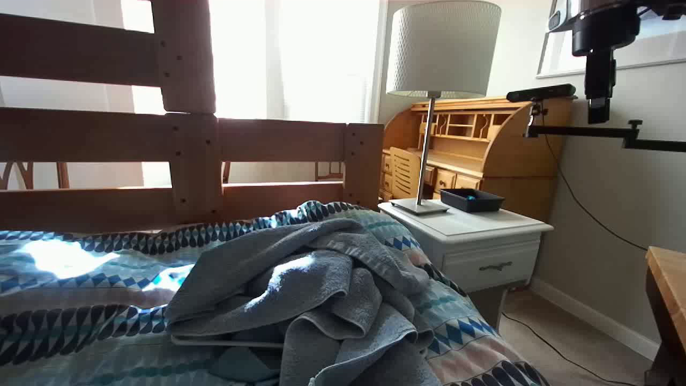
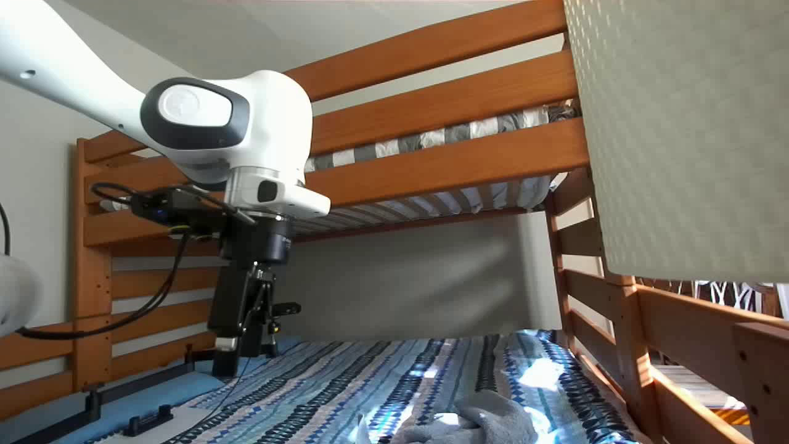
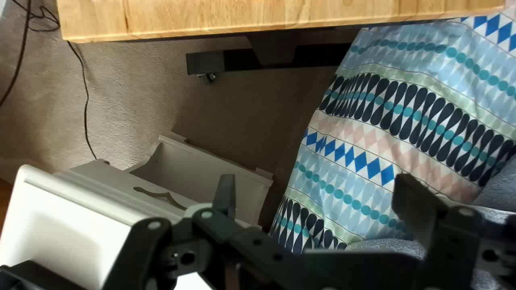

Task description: Move the towel to the left

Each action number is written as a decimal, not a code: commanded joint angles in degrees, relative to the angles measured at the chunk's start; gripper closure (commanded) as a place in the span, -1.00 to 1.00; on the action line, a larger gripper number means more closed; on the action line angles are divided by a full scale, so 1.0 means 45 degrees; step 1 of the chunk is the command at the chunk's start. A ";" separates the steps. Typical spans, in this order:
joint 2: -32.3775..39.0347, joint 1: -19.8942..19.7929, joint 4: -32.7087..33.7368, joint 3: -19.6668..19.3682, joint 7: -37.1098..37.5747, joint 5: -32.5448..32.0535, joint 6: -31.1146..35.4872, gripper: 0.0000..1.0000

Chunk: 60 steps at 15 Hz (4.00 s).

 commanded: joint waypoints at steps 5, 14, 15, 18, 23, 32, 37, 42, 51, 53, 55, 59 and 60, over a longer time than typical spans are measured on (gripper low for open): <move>0.0011 0.0153 0.0013 -0.0151 0.0076 -0.0088 -0.0019 -1.00; 0.3353 0.2391 0.0133 -0.0047 -0.0690 0.3704 0.6093 -1.00; 0.3887 0.2635 0.0167 0.0048 -0.0801 0.3879 0.6969 -1.00; 0.5611 0.3211 0.0386 0.0354 -0.1000 0.3865 0.9532 -1.00; 0.8411 0.3777 0.1000 0.0789 -0.1192 0.3905 1.3016 -1.00; 0.7387 0.3456 0.0493 0.0879 -0.0757 0.3456 1.2262 -1.00; 0.8816 0.3925 0.1321 0.1244 -0.2266 0.4686 1.2622 -1.00; 1.0416 0.3491 0.2206 0.1904 -0.2843 0.4270 1.2824 -1.00; 1.3258 0.2738 0.4407 0.1949 -0.2301 0.3468 1.3352 -1.00; 1.3810 0.2811 0.4960 0.1720 -0.1961 0.3167 1.3439 -1.00; 1.4224 0.3107 0.5411 0.1286 -0.1205 0.2986 1.3545 -1.00; 1.4977 0.3070 0.6189 0.1365 0.0014 0.3385 1.3719 -1.00; 1.5123 0.3124 0.6329 0.1317 0.0255 0.3380 1.3818 -1.00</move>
